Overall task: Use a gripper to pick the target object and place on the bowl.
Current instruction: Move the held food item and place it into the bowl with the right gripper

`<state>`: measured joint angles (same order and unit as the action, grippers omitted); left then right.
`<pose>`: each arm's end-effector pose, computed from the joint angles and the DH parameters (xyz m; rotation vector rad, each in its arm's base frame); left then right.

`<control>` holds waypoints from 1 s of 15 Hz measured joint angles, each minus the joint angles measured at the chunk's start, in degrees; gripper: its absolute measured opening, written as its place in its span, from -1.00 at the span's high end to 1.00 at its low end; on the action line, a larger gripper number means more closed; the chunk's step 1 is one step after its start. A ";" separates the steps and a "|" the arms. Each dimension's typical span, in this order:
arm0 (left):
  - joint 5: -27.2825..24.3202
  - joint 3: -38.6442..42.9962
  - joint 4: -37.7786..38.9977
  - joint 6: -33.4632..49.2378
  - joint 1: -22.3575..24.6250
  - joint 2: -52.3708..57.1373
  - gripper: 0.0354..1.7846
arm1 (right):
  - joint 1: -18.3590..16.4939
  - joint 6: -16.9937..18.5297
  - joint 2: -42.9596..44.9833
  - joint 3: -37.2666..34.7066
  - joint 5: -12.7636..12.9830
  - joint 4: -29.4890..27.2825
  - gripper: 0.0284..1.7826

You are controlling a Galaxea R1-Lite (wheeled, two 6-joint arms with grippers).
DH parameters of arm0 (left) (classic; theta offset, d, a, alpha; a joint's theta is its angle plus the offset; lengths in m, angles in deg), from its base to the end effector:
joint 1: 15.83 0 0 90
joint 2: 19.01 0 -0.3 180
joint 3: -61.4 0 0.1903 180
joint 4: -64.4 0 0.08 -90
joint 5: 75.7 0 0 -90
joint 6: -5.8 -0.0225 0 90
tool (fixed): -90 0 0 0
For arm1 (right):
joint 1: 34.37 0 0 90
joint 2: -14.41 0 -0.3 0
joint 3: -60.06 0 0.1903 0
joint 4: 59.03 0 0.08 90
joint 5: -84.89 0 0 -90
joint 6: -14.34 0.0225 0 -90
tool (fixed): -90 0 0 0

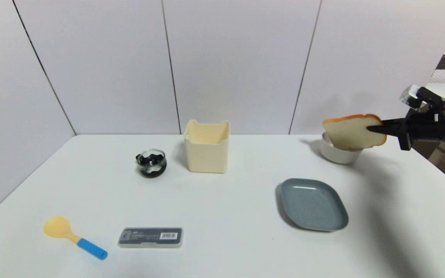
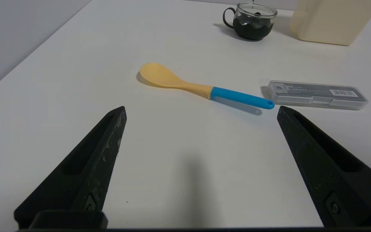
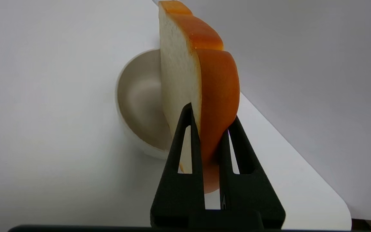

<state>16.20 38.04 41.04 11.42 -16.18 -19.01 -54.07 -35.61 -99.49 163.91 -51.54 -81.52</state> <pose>-0.0228 0.0009 0.0755 -0.0981 -0.0013 0.0270 0.3721 -0.1159 0.1897 -0.5273 0.2456 0.6190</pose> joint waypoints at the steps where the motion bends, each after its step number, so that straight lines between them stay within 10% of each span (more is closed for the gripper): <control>1: -0.01 0.00 0.00 0.02 0.00 0.00 -0.89 | -0.15 -0.02 -0.18 0.52 -0.04 -1.18 0.82; 4: 0.00 0.00 0.00 -0.02 0.02 0.00 -0.89 | -0.63 -0.33 -0.55 0.99 -0.74 -1.28 0.82; 15: 0.00 0.00 0.00 0.02 0.02 0.00 -0.89 | 0.05 6.56 2.57 3.89 -0.85 -1.50 -0.47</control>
<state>16.20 38.04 41.04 11.44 -16.16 -19.01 -54.02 -29.05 -96.92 167.79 -52.40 -83.02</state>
